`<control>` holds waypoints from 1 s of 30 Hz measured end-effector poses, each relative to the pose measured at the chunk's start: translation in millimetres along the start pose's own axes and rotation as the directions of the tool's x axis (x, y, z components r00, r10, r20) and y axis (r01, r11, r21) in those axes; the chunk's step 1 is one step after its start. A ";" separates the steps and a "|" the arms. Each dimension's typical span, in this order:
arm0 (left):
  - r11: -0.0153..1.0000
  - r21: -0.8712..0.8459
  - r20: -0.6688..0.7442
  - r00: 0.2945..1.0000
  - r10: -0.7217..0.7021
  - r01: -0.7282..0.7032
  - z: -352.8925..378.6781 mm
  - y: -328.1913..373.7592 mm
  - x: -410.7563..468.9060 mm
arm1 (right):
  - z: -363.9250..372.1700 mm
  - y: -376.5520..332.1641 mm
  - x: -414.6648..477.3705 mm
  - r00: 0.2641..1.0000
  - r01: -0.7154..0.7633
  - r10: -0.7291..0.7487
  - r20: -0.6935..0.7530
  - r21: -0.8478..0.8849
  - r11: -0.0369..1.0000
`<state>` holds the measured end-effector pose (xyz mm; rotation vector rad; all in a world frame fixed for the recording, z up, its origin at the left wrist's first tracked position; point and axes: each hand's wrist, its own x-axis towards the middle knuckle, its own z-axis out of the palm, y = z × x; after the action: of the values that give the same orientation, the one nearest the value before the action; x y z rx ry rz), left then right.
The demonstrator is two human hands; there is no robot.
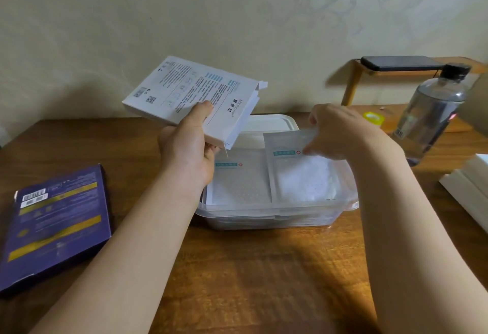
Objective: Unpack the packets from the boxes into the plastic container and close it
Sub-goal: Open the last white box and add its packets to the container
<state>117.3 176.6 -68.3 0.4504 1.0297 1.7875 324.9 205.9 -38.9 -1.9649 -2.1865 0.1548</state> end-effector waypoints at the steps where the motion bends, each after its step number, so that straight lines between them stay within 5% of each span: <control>1: 1.000 0.005 0.001 1.000 0.003 -0.003 -0.1 0.0 0.1 | -2.0 -3.0 -2.5 1.000 0.008 -0.008 -0.003 -0.020 1.000; 10: 0.998 0.065 0.008 1.000 0.004 -0.004 -0.7 -1.1 1.1 | 1.6 -33.6 -16.0 0.878 0.211 -0.139 0.458 -0.109 0.971; 30: 0.995 0.097 0.037 0.999 0.009 -0.012 -1.5 -2.8 4.4 | 13.6 -33.7 -6.3 0.777 0.276 -0.057 0.627 -0.258 0.926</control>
<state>115.8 180.2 -72.1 0.5478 1.0939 1.7374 289.9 196.6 -45.6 -2.0766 -2.9702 0.4811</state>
